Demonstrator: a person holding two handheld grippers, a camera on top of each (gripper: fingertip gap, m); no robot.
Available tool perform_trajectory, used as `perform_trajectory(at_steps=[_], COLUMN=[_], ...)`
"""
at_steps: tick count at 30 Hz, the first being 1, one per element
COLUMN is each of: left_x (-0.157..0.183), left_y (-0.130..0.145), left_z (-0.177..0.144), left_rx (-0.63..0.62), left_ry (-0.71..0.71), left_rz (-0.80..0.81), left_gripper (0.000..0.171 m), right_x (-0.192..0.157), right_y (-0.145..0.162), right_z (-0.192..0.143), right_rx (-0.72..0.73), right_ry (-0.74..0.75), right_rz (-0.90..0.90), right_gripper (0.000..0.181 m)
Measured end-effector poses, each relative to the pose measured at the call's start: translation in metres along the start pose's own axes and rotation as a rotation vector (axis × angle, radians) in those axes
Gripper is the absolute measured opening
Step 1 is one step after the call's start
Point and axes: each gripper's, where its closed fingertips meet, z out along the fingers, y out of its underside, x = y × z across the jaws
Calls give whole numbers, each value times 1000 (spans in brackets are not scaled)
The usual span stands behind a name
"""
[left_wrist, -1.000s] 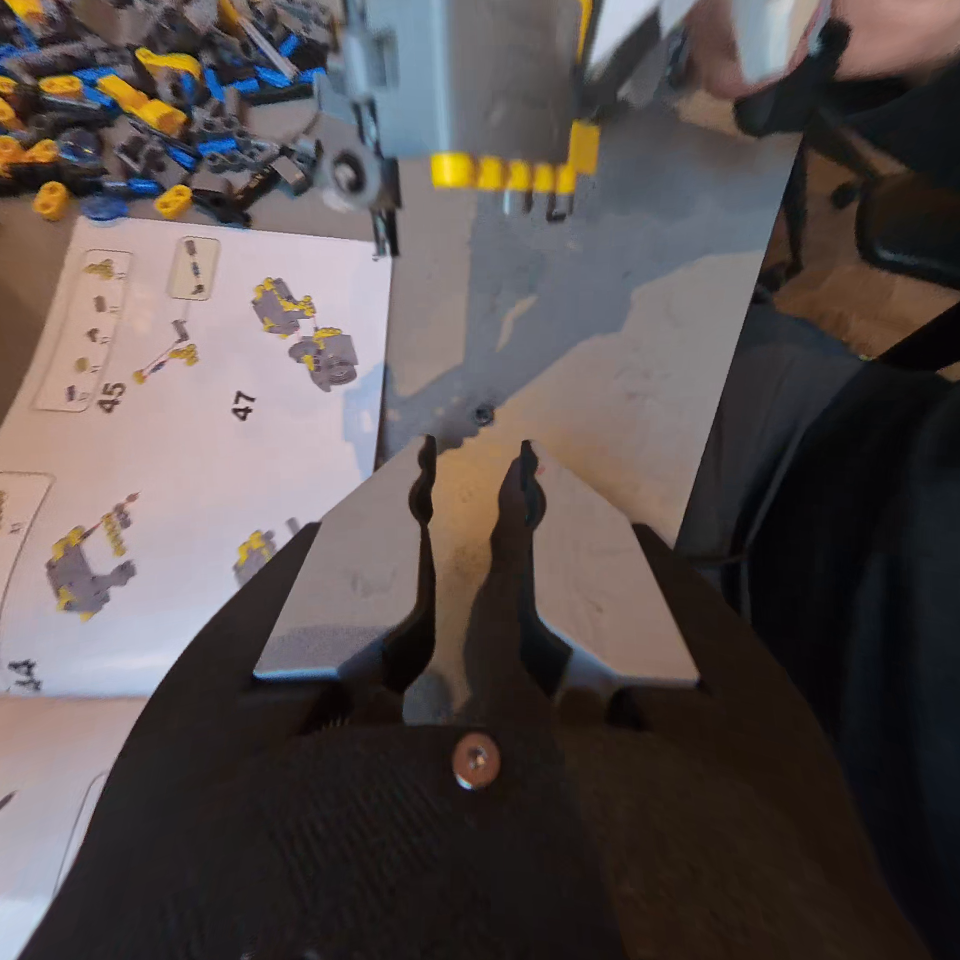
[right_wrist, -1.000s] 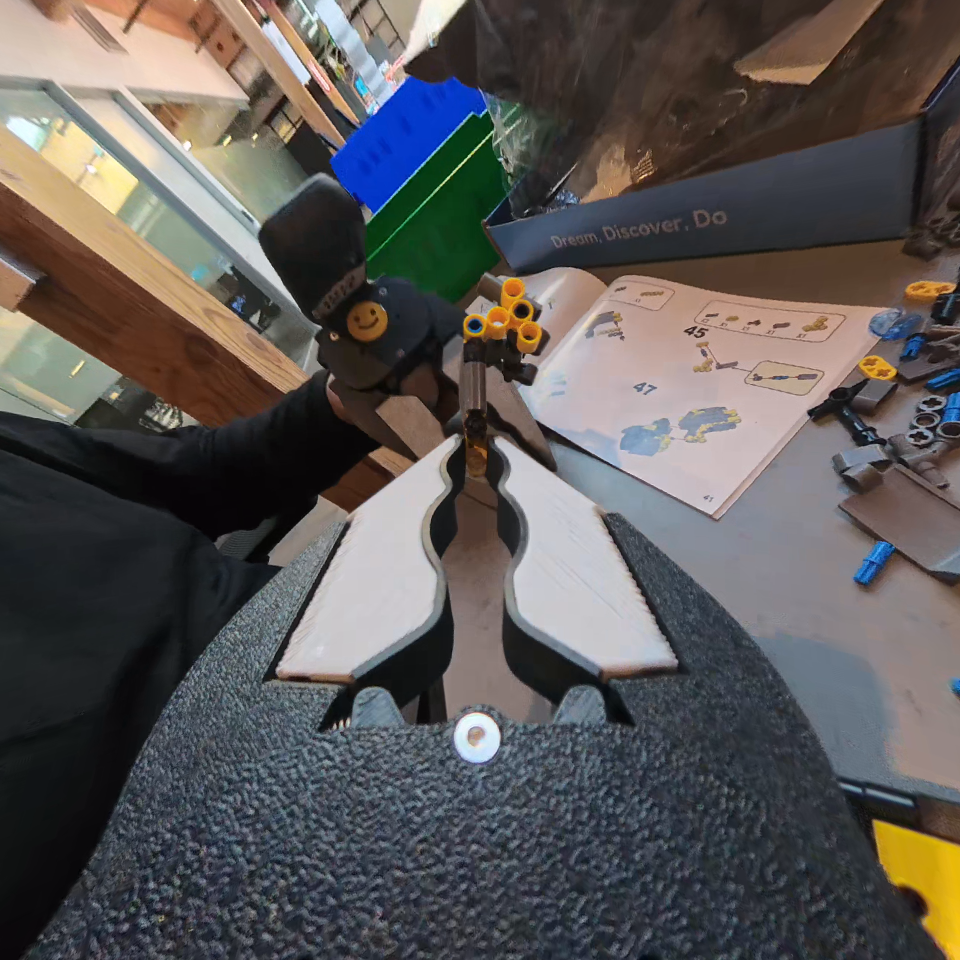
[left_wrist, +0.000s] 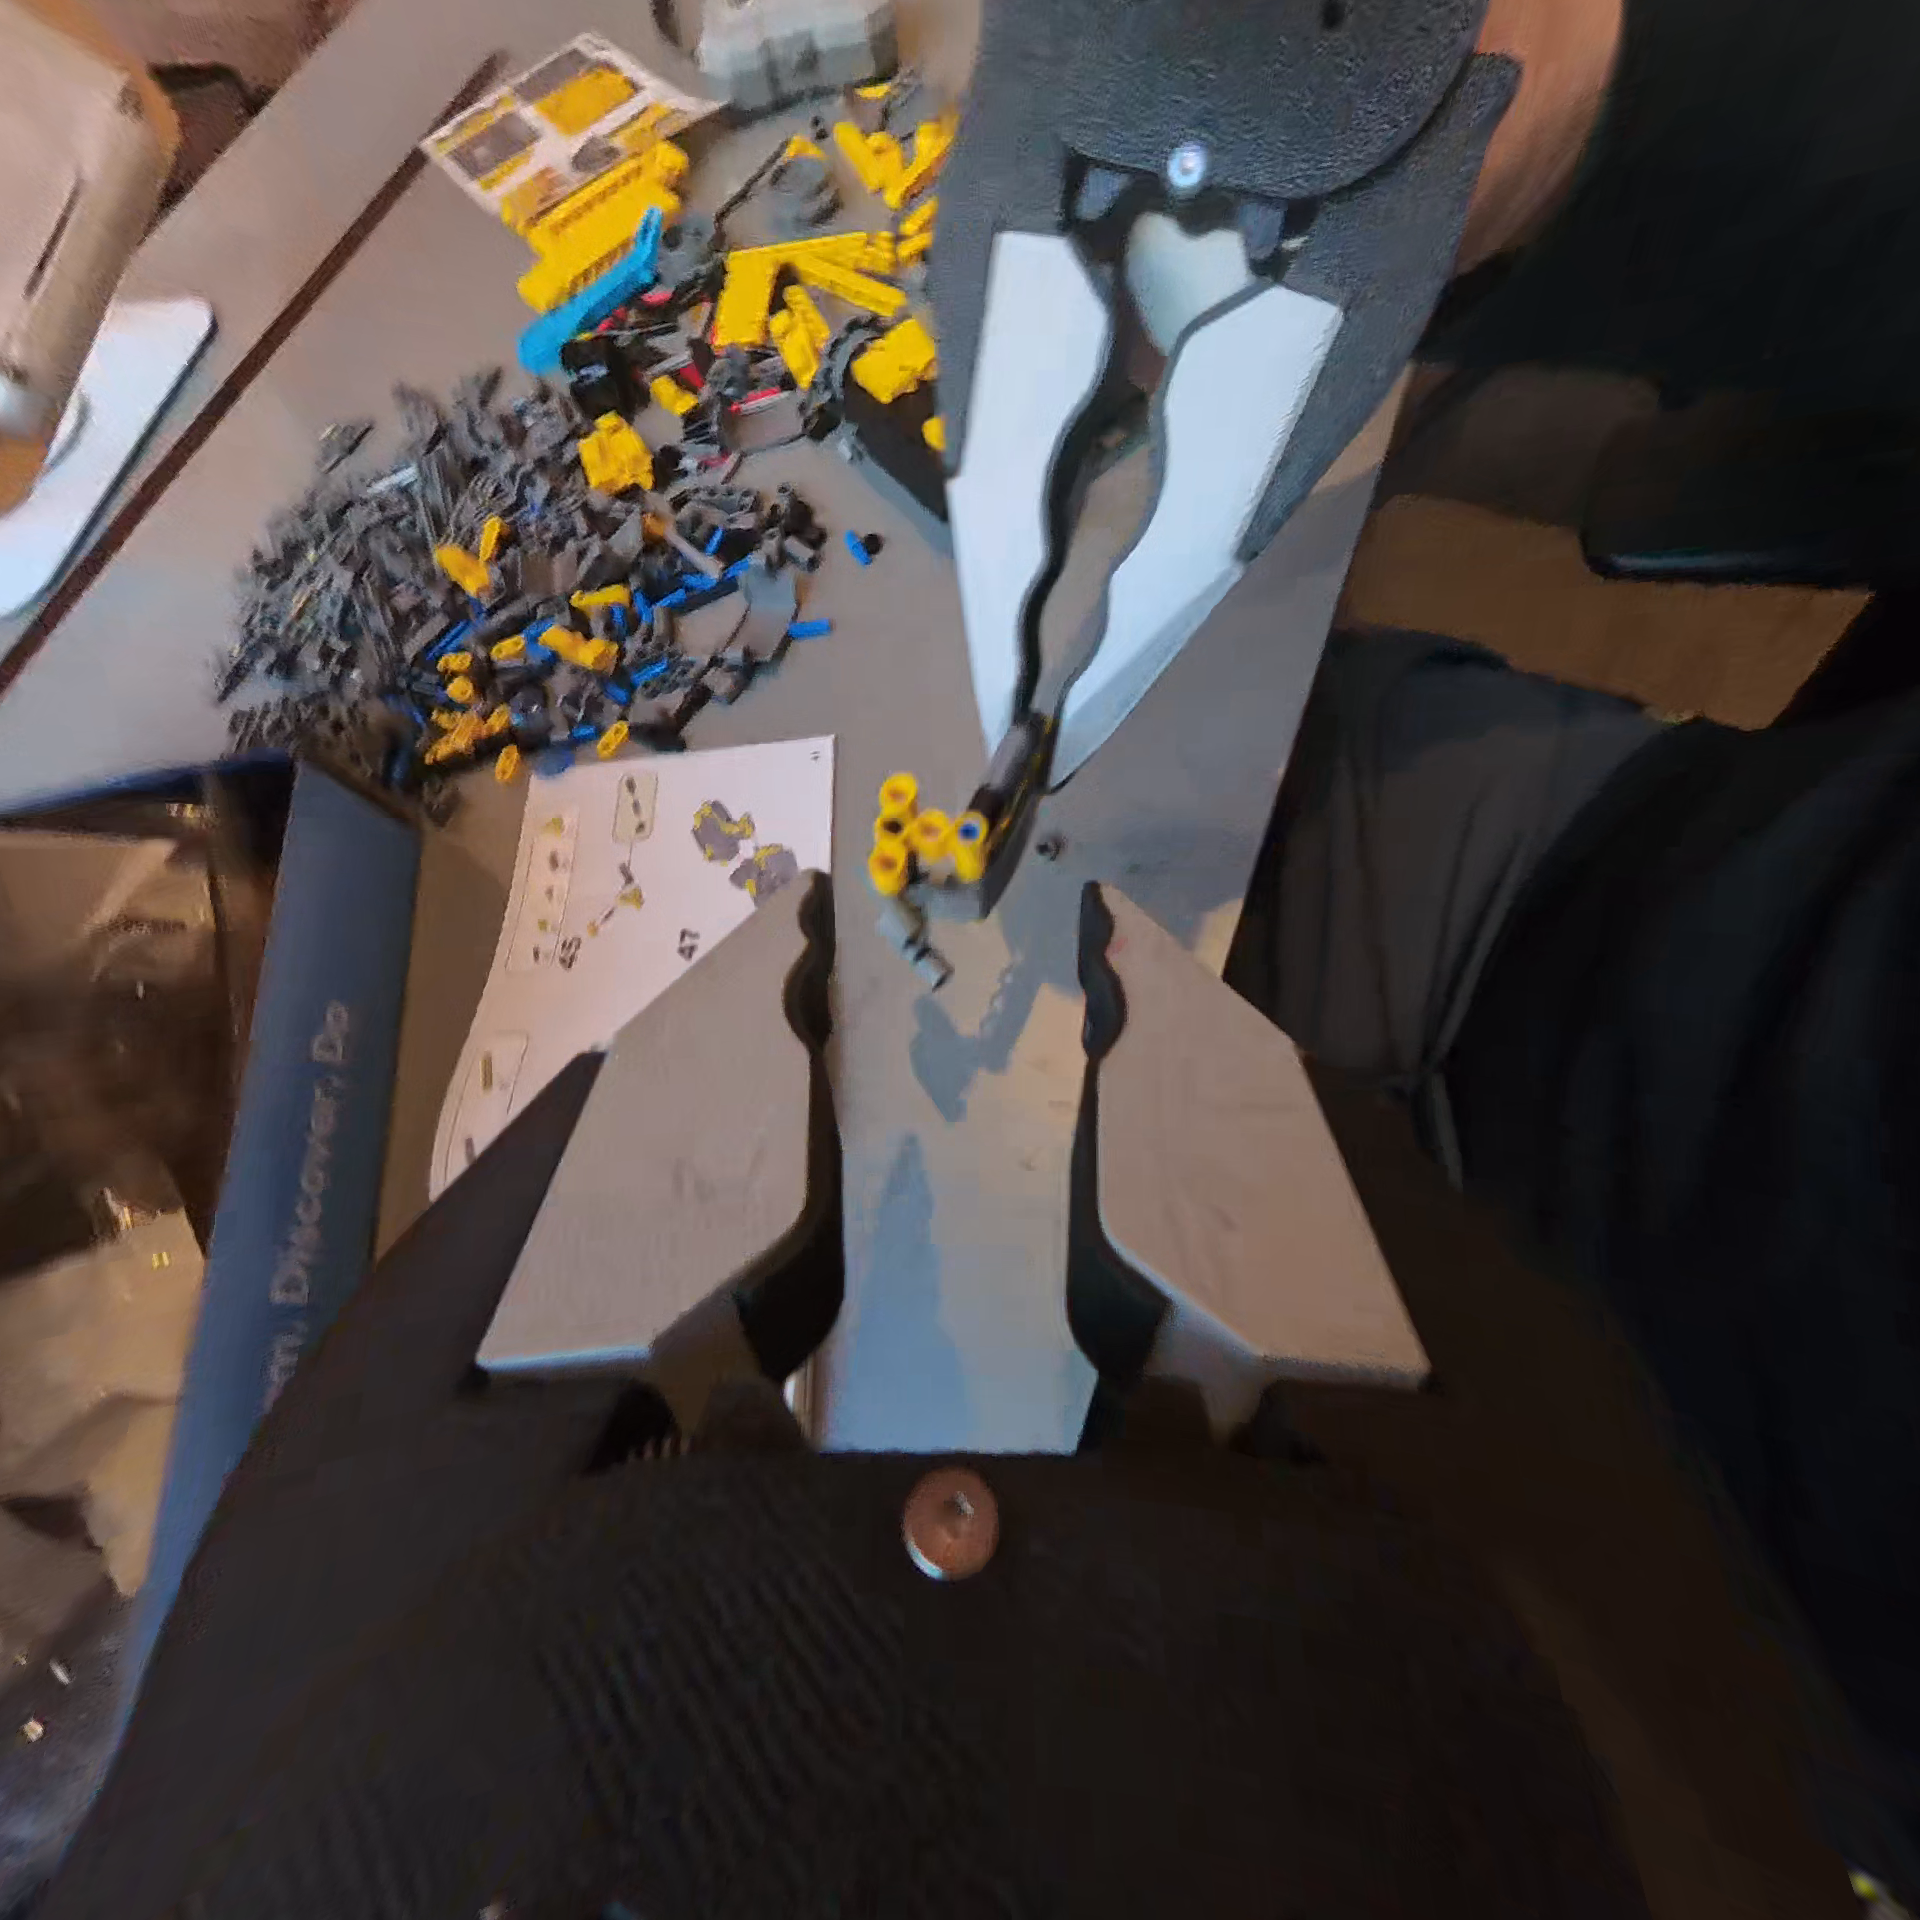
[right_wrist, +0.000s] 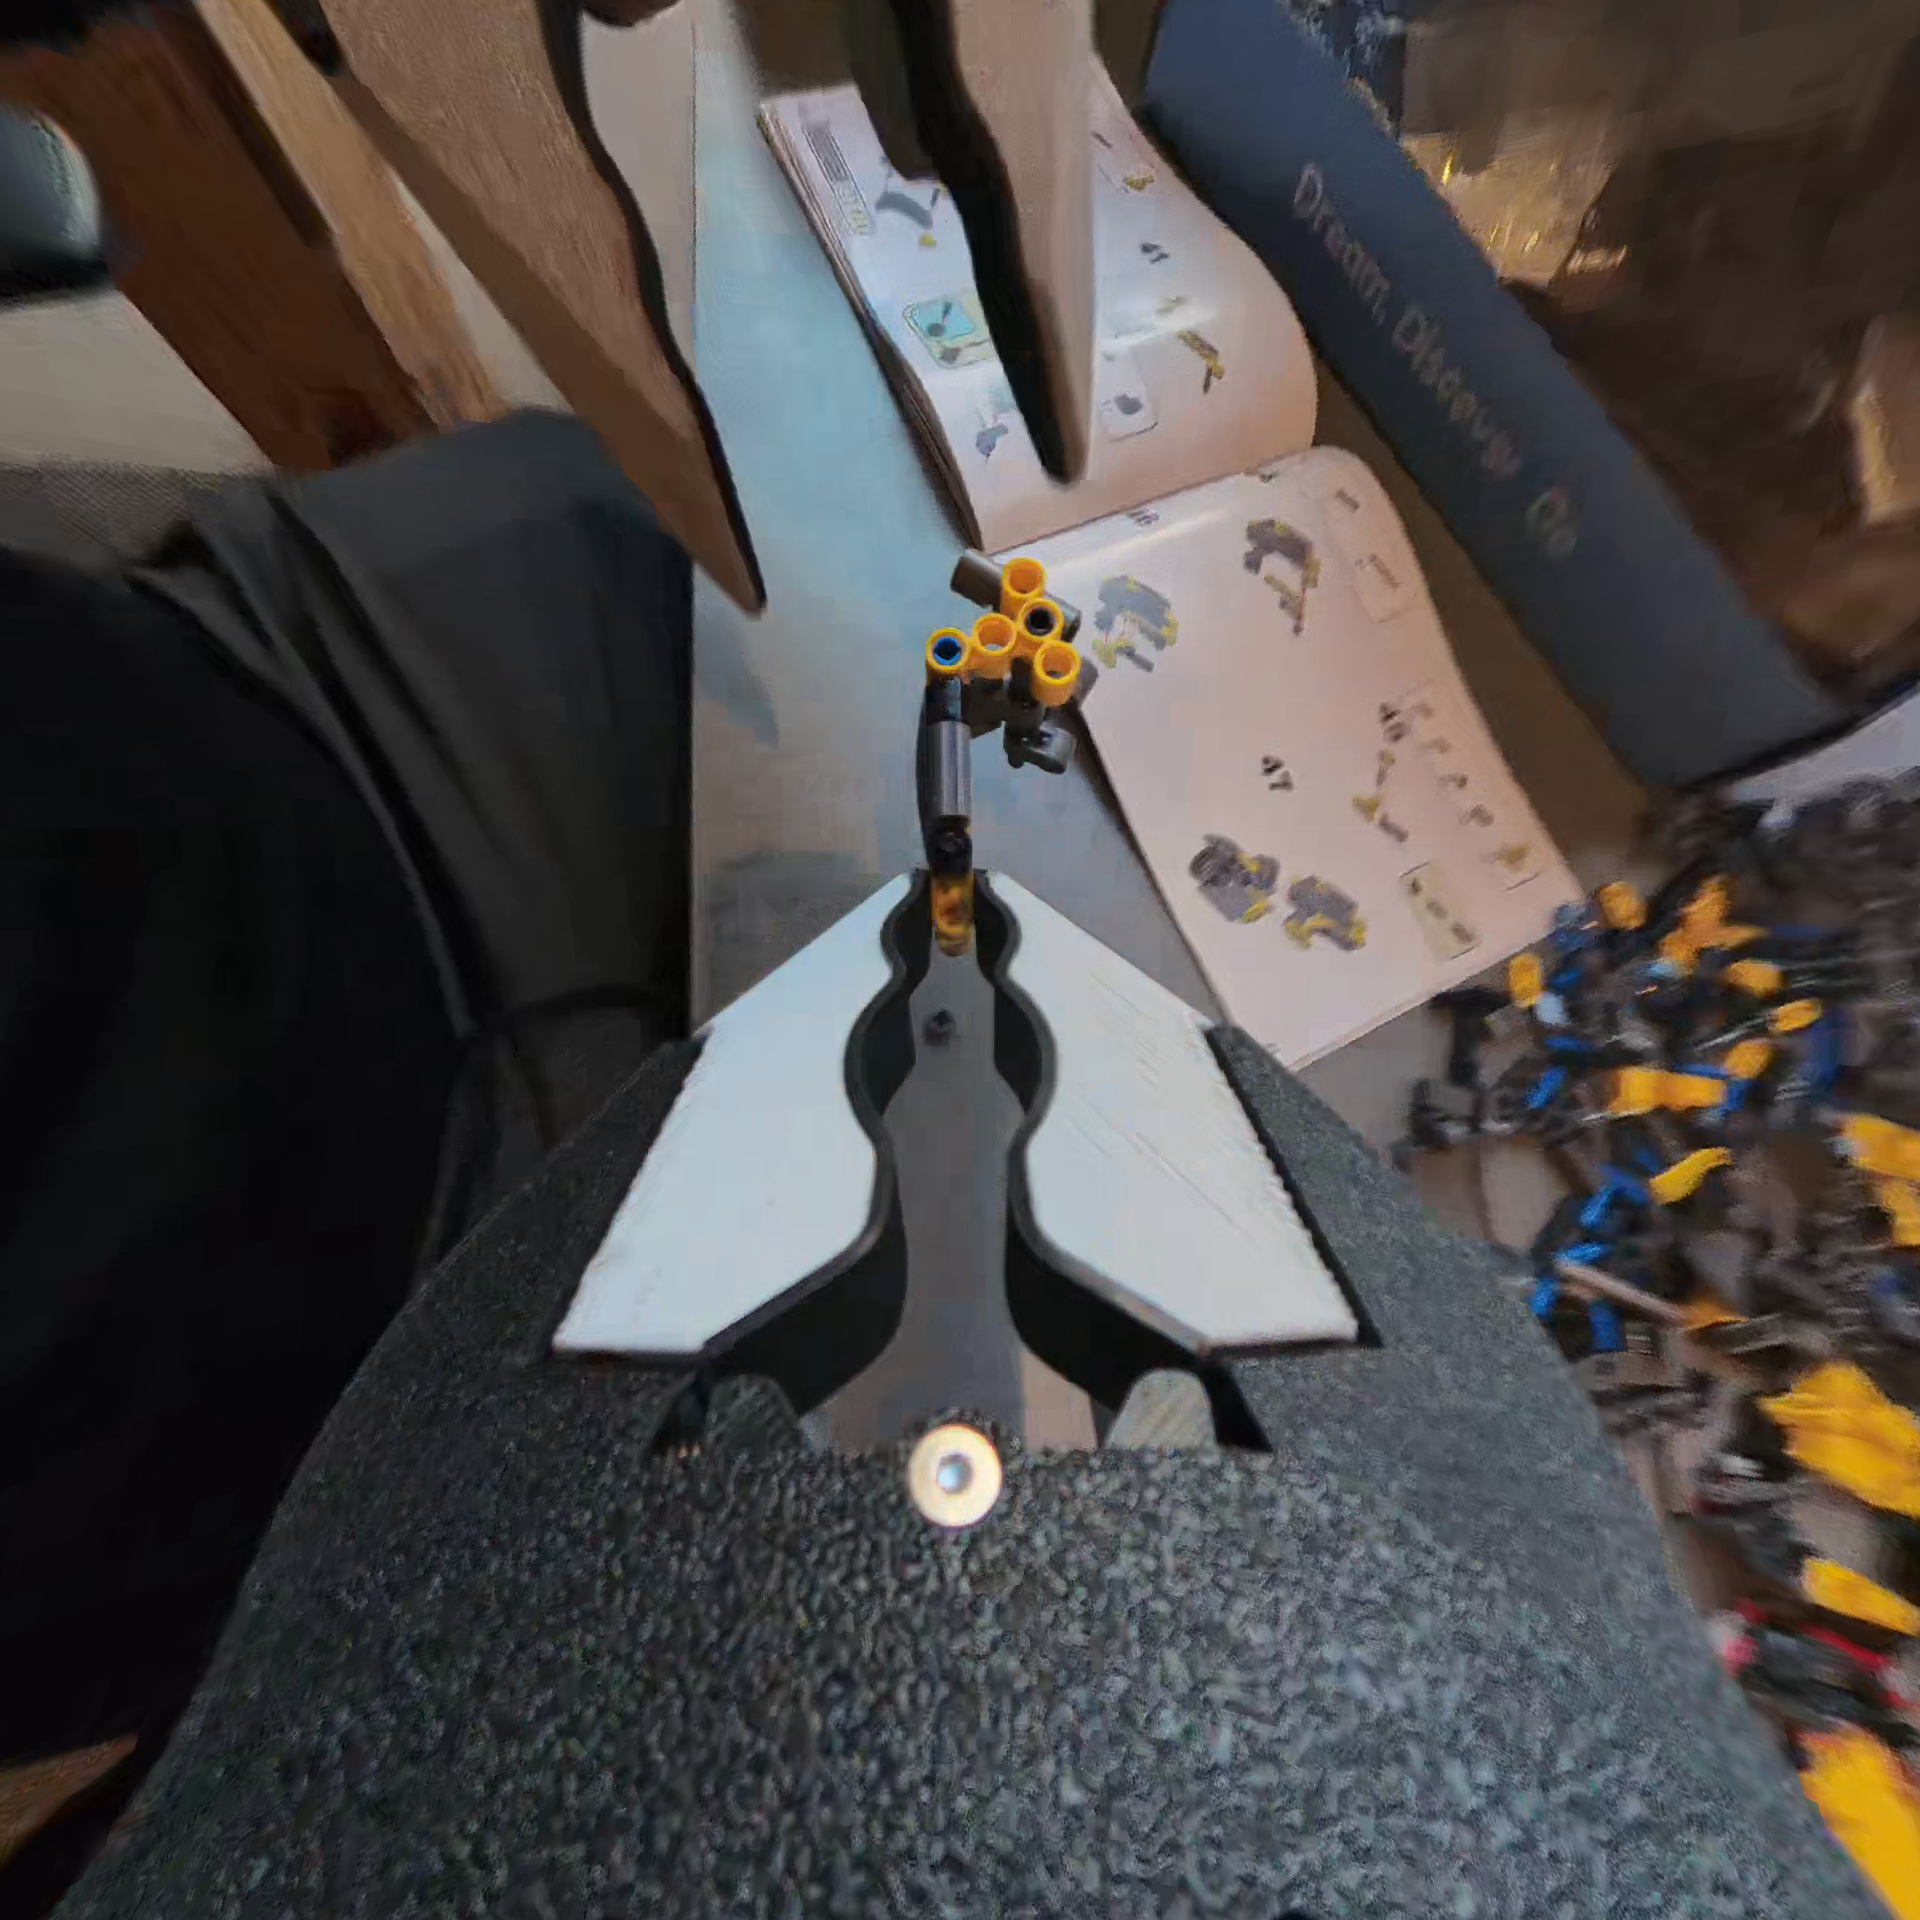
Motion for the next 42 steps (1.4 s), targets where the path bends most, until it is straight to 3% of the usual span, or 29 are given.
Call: perform_trajectory(at_steps=[4, 8, 12, 15, 16, 19, 22, 26, 28, 30, 37, 42], left_x=[11, 10, 3, 8, 10, -5, -18, -15, -7, 2, 10, 15], left_y=[16, 47, 61, 77, 83, 89, 95, 87, 77, 64, 58, 42], left_z=[22, 40, 51, 54, 55, 50, 38, 28, 30, 38, 76, 66], left_rx=[-89, -148, -99, -106, -126, -167, -201, -153, -124, -89, -113, -48], left_ry=[-64, -180, -233, -193, -173, -259, -293, -282, -237, -167, -117, -88], left_rz=[153, 297, 431, 546, 580, 635, 561, 210, -18, -147, -110, -163], left_gripper=[40, 25, 25, 23, 30, 29, 39, 60, 63, 63, 56, 58], right_x=[-5, -16, -18, -24, -22, -20, -24, -18, -12, -9, -11, -4], right_y=[-4, 8, 11, 17, 20, 33, 38, 47, 57, 65, 73, 77], right_z=[8, 26, 36, 36, 34, 26, 16, 10, 9, 11, 23, 13], right_rx=[-111, -141, -123, -101, -94, -72, 1, 16, -27, -77, -116, -115], right_ry=[175, 240, 318, 266, 252, 179, 95, 61, 52, 30, 23, 61], right_rz=[-273, -404, -538, -492, -457, -316, -167, -30, 13, 55, 30, 27], right_gripper=[6, 6, 8, 14, 20, 25, 29, 29, 29, 28, 26, 24])
